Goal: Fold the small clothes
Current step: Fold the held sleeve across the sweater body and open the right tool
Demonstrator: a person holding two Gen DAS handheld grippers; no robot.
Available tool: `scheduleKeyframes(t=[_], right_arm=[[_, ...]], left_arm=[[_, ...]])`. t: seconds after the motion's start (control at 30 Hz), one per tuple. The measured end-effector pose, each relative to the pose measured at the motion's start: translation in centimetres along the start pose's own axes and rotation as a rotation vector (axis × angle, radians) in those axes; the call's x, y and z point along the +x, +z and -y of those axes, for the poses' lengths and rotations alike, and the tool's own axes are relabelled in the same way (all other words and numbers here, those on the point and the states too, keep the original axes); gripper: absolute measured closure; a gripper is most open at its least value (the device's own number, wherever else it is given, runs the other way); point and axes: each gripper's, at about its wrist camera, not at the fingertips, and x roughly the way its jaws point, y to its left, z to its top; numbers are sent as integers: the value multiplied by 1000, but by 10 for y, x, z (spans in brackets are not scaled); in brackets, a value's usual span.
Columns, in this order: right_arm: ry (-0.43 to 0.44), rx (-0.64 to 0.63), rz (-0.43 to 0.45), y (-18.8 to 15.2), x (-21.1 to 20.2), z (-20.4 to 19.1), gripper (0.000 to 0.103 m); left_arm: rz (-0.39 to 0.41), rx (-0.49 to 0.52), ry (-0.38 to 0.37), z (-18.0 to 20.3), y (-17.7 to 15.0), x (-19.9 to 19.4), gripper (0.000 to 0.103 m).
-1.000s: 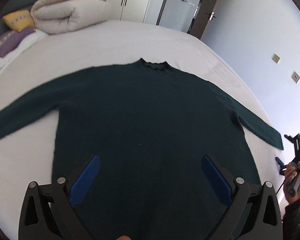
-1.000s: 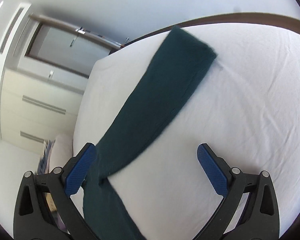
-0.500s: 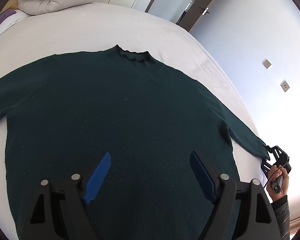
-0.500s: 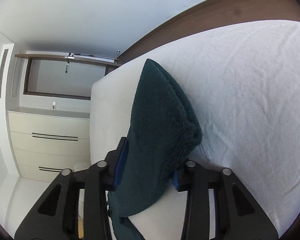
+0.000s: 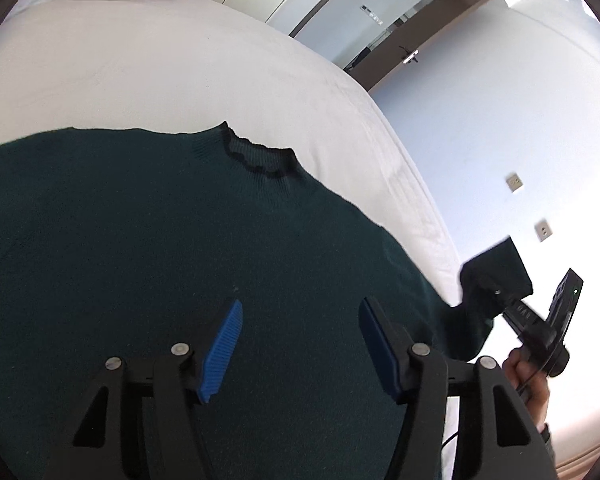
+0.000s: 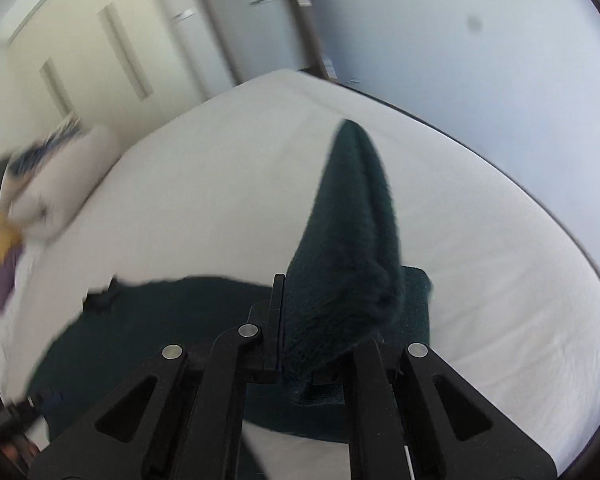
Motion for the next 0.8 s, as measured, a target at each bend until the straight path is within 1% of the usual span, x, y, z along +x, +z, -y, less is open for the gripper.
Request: scheduleKeyframes(t=[0.03, 0.07, 0.1, 0.13, 0.2, 0.23, 0.27, 0.3, 0.33, 0.37, 0.4, 0.43, 0.47, 0.5, 0.53, 0.6, 0.67, 0.7, 0.73, 0.8], right_arm=[[20, -132, -11, 3, 9, -43, 97], [31, -237, -19, -2, 17, -78, 97], [48, -311, -27, -8, 25, -105, 97], [59, -365, -33, -13, 32, -124, 97], [41, -487, -29, -43, 40, -167, 97], [33, -536, -33, -50, 46, -177, 97], [23, -580, -41, -71, 47, -191, 97], [11, -624, -49, -88, 47, -199, 97], [-7, -669, -51, -94, 51, -204, 97], [-31, -719, -43, -113, 44, -203, 97], [-55, -769, -32, -154, 32, -215, 97], [-79, -813, -23, -169, 32, -221, 97], [-97, -843, -14, -174, 38, -230, 97], [-114, -865, -7, -181, 43, -239, 97], [-125, -883, 2, -186, 43, -239, 97], [-139, -905, 17, -196, 39, -244, 97], [-142, -912, 14, -200, 42, -247, 97], [-142, -915, 14, -198, 48, -240, 97], [-145, -921, 18, -202, 43, -237, 97], [-146, -938, 24, -205, 46, -238, 97]], left_arm=[[-7, -42, -38, -7, 4, 5, 35], [-17, -86, -79, -13, 8, 9, 29], [-33, -128, -119, -20, 10, 14, 27], [-46, -159, -153, -24, 12, 18, 23], [-65, -197, -206, -32, 15, 25, 17], [-77, -214, -229, -35, 15, 29, 14], [-89, -235, -252, -39, 15, 33, 14], [-102, -263, -285, -42, 15, 37, 14], [-119, -288, -317, -45, 15, 40, 14], [-134, -310, -342, -46, 15, 44, 14], [-142, -320, -357, -46, 16, 45, 13], [-148, -319, -360, -44, 18, 47, 9], [-151, -308, -353, -40, 19, 46, 5], [-157, -293, -341, -36, 22, 48, 3], [-167, -279, -336, -33, 25, 49, 2], [-191, -263, -339, -30, 27, 53, 2], [-227, -239, -318, -26, 30, 62, 1], [-242, -227, -308, -25, 31, 66, 2], [-257, -217, -299, -23, 32, 71, 4], [-285, -208, -292, -21, 33, 78, 19]])
